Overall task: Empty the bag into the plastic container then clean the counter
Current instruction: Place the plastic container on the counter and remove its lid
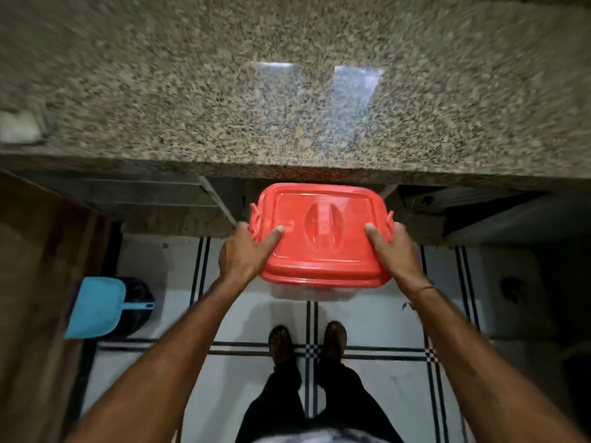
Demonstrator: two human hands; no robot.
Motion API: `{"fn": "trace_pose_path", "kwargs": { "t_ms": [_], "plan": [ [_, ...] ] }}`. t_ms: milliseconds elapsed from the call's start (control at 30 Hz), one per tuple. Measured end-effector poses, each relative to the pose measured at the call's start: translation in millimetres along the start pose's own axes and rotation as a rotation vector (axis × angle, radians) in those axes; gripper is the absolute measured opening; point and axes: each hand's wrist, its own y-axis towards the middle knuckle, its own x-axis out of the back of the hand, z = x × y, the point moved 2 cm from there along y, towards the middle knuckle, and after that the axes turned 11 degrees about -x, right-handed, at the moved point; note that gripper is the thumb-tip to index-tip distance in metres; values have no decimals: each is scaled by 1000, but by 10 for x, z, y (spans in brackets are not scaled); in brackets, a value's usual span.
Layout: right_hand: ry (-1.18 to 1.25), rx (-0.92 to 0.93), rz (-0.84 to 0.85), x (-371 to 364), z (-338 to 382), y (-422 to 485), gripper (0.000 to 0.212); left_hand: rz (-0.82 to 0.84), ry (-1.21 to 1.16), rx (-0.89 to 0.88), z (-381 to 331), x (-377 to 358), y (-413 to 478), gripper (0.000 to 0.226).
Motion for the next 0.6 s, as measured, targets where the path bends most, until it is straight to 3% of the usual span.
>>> {"fn": "trace_pose_path", "kwargs": {
  "t_ms": [167, 333, 600],
  "plan": [
    [-29, 114, -99, 688, 593, -509, 87, -78, 20, -123, -509, 810, -295, 72],
    [126, 253, -148, 1260, 1195, -748, 68, -130, -30, -272, -1092, 1380, -241, 75],
    [274, 322, -174, 1840, 2021, -36, 67, -187, -30, -390, -2083, 1523, 630, 80]
  ]
}}
